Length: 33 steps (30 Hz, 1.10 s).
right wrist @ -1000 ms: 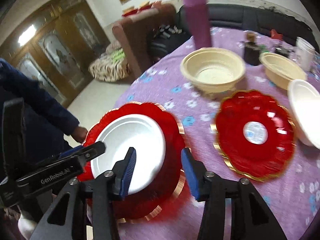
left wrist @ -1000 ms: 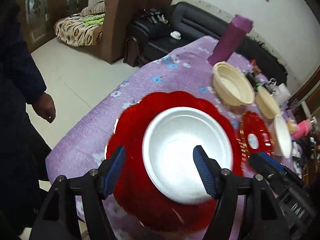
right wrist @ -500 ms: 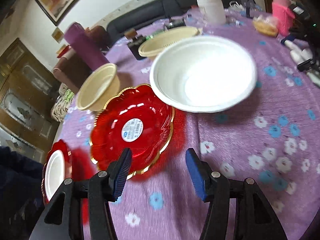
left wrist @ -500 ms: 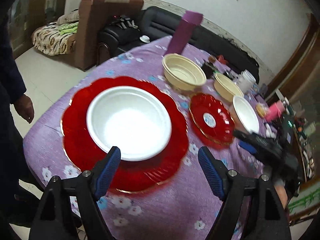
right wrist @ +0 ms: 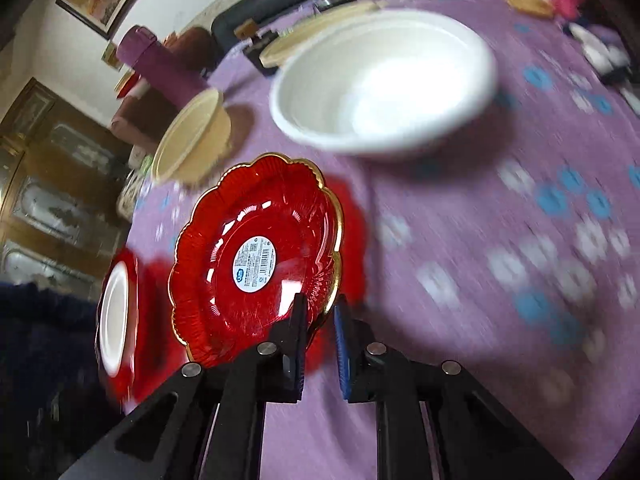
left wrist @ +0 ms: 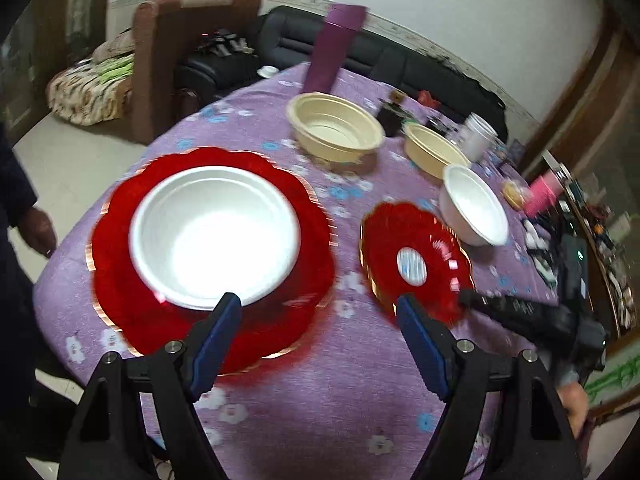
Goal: Organize plates and bowls
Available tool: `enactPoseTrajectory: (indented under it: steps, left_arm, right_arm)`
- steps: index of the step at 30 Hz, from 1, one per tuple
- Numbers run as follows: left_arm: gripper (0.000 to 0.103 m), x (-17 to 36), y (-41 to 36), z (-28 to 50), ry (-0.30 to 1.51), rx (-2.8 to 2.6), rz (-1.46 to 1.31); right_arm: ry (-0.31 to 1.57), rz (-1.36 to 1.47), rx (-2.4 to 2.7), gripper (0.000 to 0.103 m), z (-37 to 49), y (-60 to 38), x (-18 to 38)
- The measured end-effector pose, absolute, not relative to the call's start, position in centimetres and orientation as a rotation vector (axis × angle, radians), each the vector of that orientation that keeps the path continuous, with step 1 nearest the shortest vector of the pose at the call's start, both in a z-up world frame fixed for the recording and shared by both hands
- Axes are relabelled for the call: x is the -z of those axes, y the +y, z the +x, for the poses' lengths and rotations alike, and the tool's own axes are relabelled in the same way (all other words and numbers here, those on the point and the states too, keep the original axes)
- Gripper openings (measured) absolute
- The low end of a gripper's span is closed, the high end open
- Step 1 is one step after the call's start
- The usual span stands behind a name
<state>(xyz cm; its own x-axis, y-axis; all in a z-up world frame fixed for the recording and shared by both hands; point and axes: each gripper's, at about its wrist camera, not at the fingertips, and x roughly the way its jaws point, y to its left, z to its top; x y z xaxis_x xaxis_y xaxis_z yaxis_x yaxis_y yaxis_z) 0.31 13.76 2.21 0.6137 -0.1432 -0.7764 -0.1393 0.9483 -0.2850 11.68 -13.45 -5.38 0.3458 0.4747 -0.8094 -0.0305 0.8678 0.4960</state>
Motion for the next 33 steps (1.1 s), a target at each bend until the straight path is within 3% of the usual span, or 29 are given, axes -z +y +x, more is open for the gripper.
enactPoseTrajectory:
  steps: [7,13,20,22,24,25,33]
  left_arm:
    - [0.079,-0.4,7.4,2.5,0.987,0.118,-0.247]
    - [0.079,2.8,2.5,5.0,1.085,0.16,-0.187]
    - [0.079,5.4,-0.1,7.0,1.13,0.13,-0.123]
    - [0.075,5.4,-0.7,7.1,1.11,0.126,-0.098]
    - [0.051,5.4,-1.5,6.9,1.1,0.129,-0.066]
    - [0.047,5.4,-2.0,6.8,1.1,0.133,-0.044]
    - [0.045,3.1,-1.5,4.7,1.055,0.139,-0.063]
  right_arm:
    - [1.19,0.338,-0.265,0.014,6.3,-19.6,4.7]
    - [1.115,0.265,-0.227,0.023,5.3,-20.0,4.2]
    - [1.099,0.335,-0.246,0.023,5.2,-20.4,5.8]
    - [1.081,0.336,-0.244,0.023,4.9,-20.3,6.0]
    - [1.065,0.34,-0.243,0.023,4.8,-20.3,6.0]
    - [1.059,0.343,-0.252,0.023,4.7,-20.2,6.1]
    - [0.983,0.33,-0.264,0.02,2.9,-19.8,3.9]
